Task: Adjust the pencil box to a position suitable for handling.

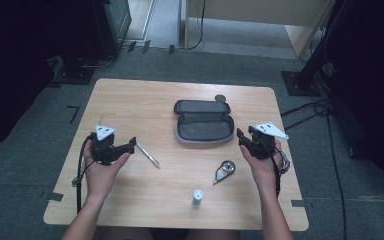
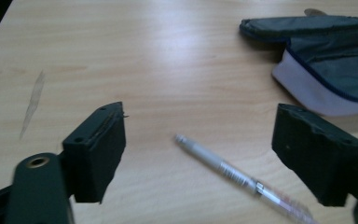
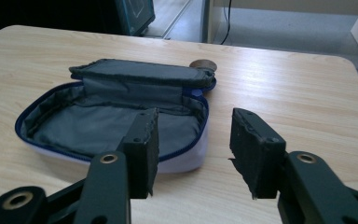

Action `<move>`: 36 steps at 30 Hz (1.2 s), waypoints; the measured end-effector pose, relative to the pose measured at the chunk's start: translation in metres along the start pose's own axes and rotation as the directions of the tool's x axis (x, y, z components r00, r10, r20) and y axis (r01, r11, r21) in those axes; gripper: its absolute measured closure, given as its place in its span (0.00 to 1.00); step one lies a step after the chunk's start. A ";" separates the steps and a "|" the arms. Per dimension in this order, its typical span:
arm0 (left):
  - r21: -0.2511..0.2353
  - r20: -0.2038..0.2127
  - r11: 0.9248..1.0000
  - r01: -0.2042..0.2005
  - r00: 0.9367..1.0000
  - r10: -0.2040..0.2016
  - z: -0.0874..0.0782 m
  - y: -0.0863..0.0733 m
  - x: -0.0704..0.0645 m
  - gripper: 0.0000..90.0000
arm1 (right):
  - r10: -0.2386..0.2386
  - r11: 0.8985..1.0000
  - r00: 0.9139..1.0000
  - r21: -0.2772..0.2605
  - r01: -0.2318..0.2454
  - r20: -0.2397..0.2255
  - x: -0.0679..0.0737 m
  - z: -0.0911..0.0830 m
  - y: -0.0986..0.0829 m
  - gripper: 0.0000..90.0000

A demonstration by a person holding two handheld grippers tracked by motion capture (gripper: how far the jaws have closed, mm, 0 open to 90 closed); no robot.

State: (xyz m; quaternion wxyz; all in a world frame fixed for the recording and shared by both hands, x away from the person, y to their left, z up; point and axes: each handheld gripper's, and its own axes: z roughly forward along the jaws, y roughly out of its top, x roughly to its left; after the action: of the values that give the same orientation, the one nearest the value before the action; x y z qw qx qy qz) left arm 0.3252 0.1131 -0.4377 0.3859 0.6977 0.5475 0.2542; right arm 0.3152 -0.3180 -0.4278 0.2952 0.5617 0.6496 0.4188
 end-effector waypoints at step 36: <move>0.141 0.077 0.989 -0.048 0.996 0.038 0.134 0.035 -0.111 0.57 | 0.017 0.965 0.993 0.259 -0.047 0.114 -0.002 0.114 0.004 0.65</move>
State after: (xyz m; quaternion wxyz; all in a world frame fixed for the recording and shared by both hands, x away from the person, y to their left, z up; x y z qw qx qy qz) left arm 0.4190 -0.0317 -0.4789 0.3495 0.7441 0.5344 0.1965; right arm 0.4149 -0.2954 -0.4788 0.2472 0.6285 0.6726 0.3023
